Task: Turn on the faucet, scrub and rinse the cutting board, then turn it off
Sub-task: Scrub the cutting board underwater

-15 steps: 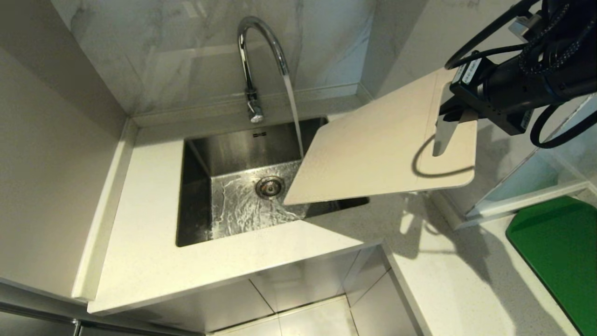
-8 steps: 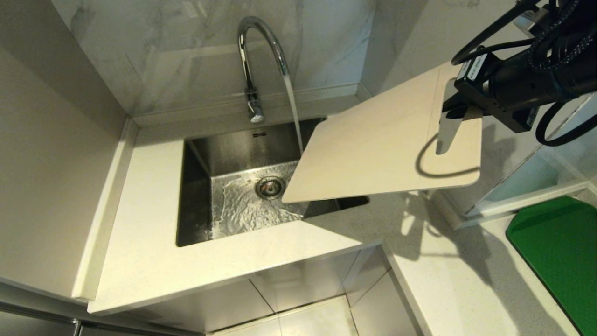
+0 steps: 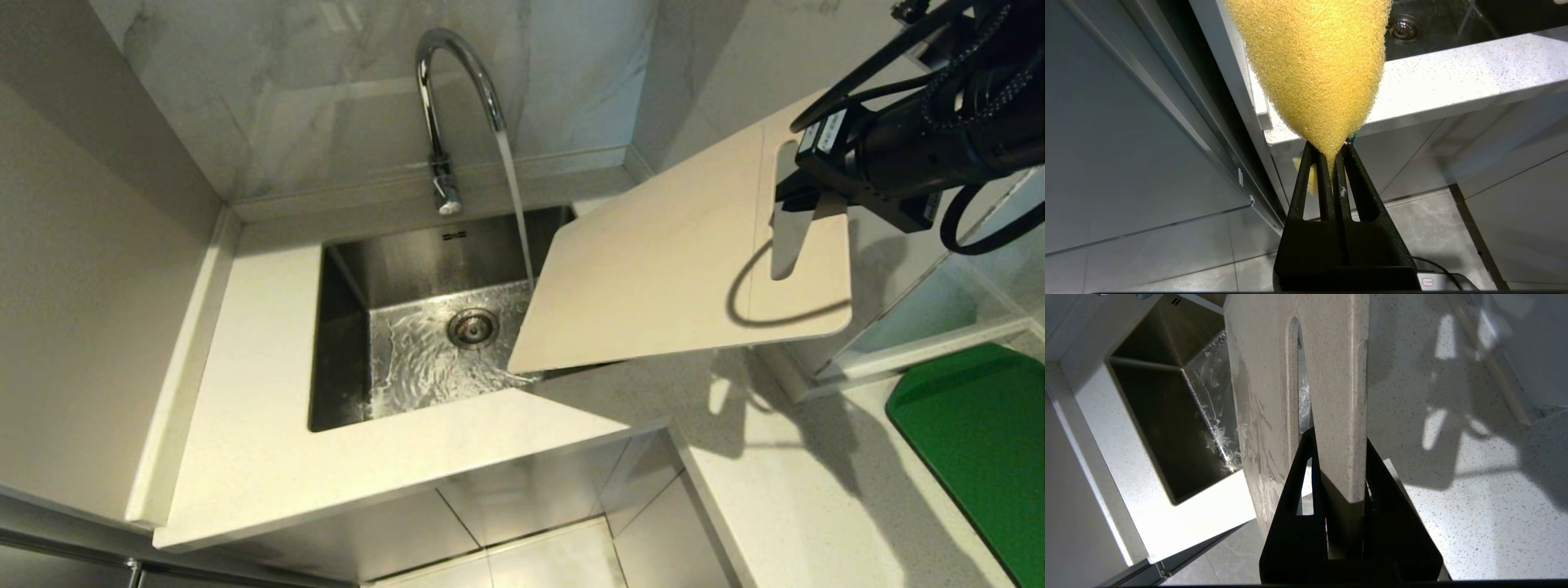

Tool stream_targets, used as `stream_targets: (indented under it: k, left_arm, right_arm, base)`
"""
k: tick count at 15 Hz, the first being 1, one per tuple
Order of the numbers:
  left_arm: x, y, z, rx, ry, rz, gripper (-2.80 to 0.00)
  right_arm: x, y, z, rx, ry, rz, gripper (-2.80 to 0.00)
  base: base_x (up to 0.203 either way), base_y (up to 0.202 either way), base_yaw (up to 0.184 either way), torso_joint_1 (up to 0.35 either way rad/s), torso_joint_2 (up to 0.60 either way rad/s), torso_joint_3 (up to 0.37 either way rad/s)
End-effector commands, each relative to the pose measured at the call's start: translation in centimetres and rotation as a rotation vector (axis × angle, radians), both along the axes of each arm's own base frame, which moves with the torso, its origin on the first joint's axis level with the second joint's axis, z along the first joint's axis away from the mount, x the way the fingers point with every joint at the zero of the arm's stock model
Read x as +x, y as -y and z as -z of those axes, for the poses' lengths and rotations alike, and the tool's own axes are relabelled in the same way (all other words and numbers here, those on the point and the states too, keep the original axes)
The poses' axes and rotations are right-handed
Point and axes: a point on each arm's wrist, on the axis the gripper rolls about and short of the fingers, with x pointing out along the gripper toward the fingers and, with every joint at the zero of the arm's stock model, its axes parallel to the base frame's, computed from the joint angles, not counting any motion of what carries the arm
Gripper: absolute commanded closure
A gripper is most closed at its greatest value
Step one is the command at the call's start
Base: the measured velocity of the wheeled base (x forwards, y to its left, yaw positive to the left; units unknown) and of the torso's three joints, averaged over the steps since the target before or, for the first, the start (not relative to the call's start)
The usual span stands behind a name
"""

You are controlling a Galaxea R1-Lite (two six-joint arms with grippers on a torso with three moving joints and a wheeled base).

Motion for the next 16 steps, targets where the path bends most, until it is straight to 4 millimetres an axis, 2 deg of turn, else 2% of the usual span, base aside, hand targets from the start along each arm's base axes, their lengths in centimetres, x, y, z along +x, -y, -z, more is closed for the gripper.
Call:
stream_targets:
  k: [1,9,16]
  left_arm:
    - [0.03,0.00,0.07,0.003,-0.004,-0.001,0.00]
    - [0.03,0.00,0.07,0.009,-0.004,-0.001,0.00]
    - [0.03,0.00,0.07,0.010,-0.004,-0.001,0.00]
  right_arm:
    - [0.02,0.01,0.10,-0.002,-0.007,0.000,0.00]
    - [-0.32,0.08,-0.22,-0.011,0.010,-0.005,0.00]
    - [-0.65,0.12,-0.48,-0.010,0.022,-0.006,0.00]
  base:
    - [0.000,0.000,0.000,0.000,0.00,0.000]
    - [0.000,0.000,0.000,0.000,0.00,0.000]
    - [0.179,0.000,0.005,0.003,0.00,0.004]
